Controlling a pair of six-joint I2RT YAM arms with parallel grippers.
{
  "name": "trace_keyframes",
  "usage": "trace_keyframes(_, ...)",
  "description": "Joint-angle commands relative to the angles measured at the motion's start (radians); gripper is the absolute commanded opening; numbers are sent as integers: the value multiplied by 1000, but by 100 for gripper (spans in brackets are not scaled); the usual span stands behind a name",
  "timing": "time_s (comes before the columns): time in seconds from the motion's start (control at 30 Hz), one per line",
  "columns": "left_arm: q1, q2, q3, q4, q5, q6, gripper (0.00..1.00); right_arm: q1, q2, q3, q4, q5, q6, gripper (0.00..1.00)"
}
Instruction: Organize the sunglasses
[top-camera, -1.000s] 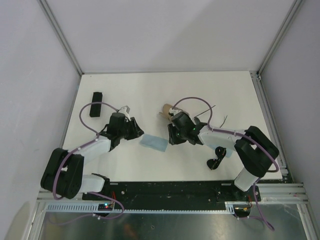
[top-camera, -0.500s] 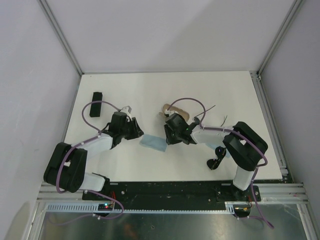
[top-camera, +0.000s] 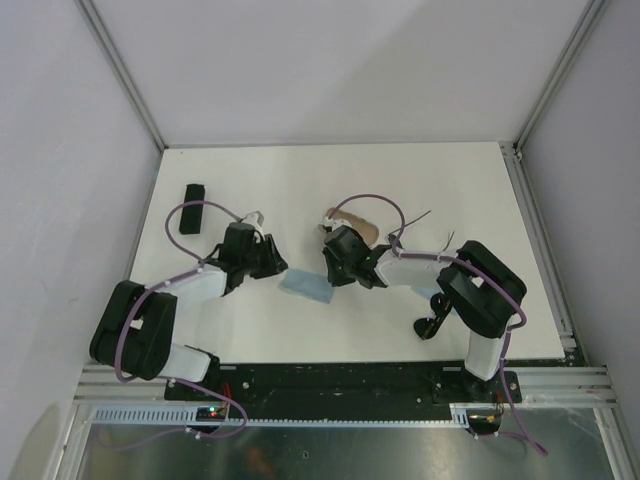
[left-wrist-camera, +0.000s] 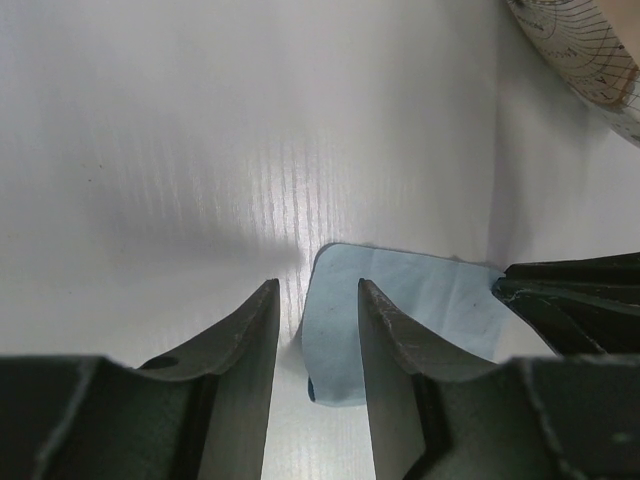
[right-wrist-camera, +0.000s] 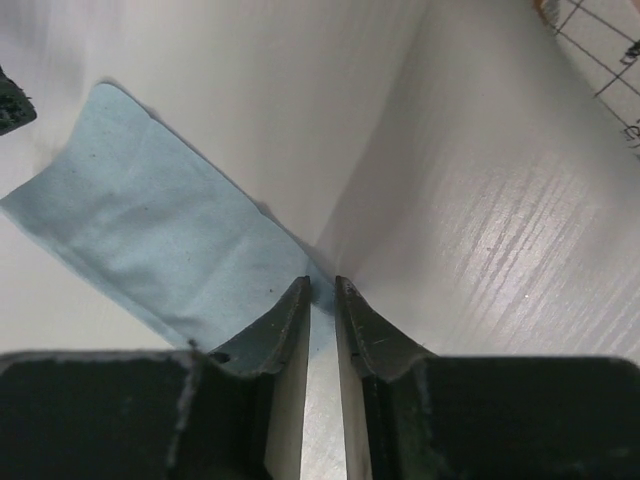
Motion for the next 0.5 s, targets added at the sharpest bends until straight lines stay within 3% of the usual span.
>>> trace_keyframes(0.0, 3, 18, 40, 23, -7, 27, 42, 16, 33, 0, -45, 9, -2, 19)
trace_keyframes(0.17, -8, 40, 53, 25, -3, 33, 42, 17, 12, 1, -61, 18, -1, 15)
trace_keyframes(0.33, -21, 69, 68, 25, -8, 44, 42, 11, -10, 1, -73, 27, -7, 27)
trace_keyframes(0.47, -39, 111, 86, 26, -17, 47, 42, 5, -18, 1, -85, 28, -4, 27)
